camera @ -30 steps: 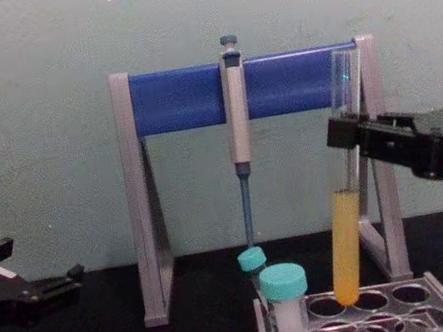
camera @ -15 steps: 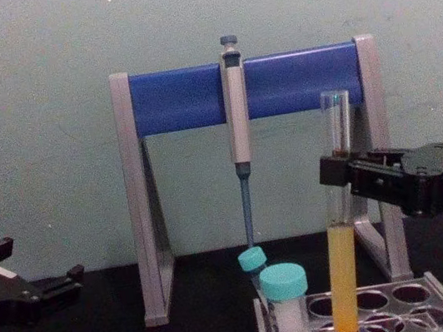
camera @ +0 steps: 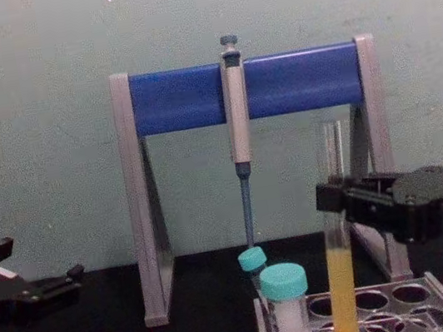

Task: Pick up the test tube from the test tube rack, shake it, then place it back into the test tube rack.

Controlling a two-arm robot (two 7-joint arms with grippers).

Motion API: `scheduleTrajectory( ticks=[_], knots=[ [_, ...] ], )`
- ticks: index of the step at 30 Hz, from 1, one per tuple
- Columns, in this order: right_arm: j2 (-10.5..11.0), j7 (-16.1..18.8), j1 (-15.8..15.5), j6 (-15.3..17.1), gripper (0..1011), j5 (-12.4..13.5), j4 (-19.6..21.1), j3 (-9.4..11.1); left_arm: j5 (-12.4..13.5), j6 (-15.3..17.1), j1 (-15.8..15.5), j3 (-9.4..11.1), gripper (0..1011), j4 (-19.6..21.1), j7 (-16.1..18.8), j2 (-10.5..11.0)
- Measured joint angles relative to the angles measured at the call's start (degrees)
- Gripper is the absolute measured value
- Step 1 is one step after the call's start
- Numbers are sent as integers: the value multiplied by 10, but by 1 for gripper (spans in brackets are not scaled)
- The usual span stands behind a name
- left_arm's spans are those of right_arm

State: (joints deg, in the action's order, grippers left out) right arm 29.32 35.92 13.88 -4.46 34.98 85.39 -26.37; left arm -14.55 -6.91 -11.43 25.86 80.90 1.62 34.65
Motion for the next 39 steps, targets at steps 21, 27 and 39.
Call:
scheduleTrajectory(
  ticks=[21,27,39],
  knots=[
    [-17,-1,8,-1,221,-24,-36,-12,0,0,0,0,1001,0,0,0],
    [-20,-3,7,-1,221,-30,-40,-14,0,0,0,0,1001,0,0,0],
    [-26,-6,6,2,221,-36,-46,-14,0,0,0,0,1001,0,0,0]
  ],
)
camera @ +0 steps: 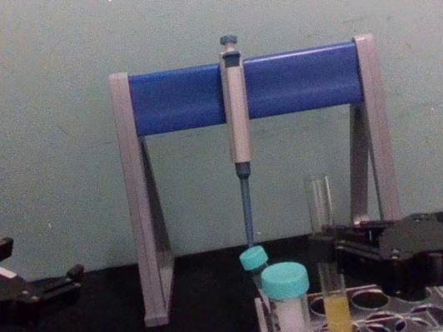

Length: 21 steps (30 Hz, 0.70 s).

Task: Pick up the test tube from the test tube rack, shake it, then place it back into the test tube rack.

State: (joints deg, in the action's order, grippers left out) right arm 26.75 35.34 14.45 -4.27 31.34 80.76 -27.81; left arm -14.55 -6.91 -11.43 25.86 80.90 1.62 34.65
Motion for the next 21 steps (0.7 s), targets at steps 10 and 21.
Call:
scheduleTrajectory(
  ticks=[10,21],
  knots=[
    [0,-1,0,1,221,-3,0,0,0,0,0,0,1001,0,0,0],
    [0,-1,0,1,332,-2,0,0,0,0,0,0,1001,0,0,0]
  ],
)
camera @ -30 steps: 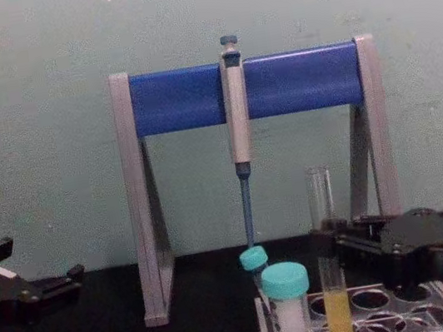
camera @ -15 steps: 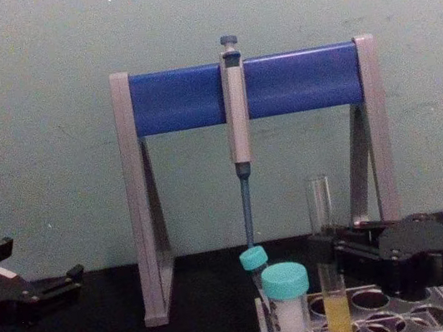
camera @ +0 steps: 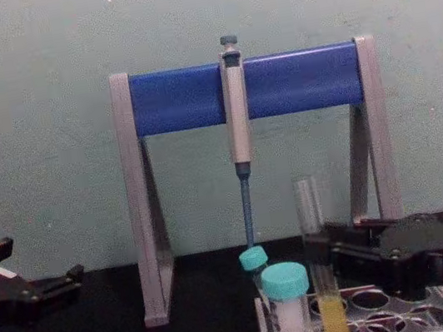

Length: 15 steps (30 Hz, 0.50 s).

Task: Pick up the test tube from the test tube rack, shake it, then place it back into the test tube rack.

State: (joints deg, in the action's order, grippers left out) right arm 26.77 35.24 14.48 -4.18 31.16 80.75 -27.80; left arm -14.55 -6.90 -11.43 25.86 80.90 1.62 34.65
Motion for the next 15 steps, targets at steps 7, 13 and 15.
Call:
scheduleTrajectory(
  ticks=[7,13,15],
  knots=[
    [0,0,0,0,556,0,0,0,0,0,0,0,1001,0,0,0],
    [0,0,0,0,753,1,1,0,0,0,0,0,1001,0,0,0],
    [0,0,0,0,792,1,1,0,0,0,0,0,1001,0,0,0]
  ],
)
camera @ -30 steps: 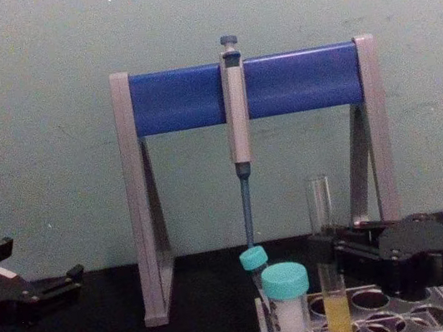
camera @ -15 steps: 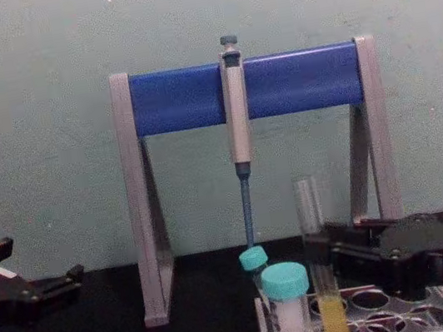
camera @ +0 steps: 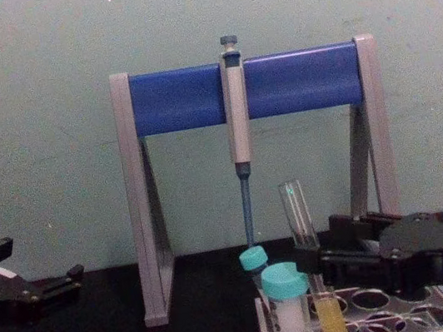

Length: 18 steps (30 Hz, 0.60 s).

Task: Pick up the test tube from the test tube rack, shake it, then place it back into the test tube rack.

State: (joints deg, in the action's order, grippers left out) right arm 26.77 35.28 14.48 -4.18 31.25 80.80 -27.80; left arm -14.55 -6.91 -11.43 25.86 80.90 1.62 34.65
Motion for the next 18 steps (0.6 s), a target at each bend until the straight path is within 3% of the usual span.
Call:
scheduleTrajectory(
  ticks=[7,18],
  knots=[
    [0,0,0,0,990,0,0,0,0,0,0,0,1001,0,0,0],
    [0,2,0,0,1000,0,0,0,0,0,0,0,1001,0,0,0]
  ],
)
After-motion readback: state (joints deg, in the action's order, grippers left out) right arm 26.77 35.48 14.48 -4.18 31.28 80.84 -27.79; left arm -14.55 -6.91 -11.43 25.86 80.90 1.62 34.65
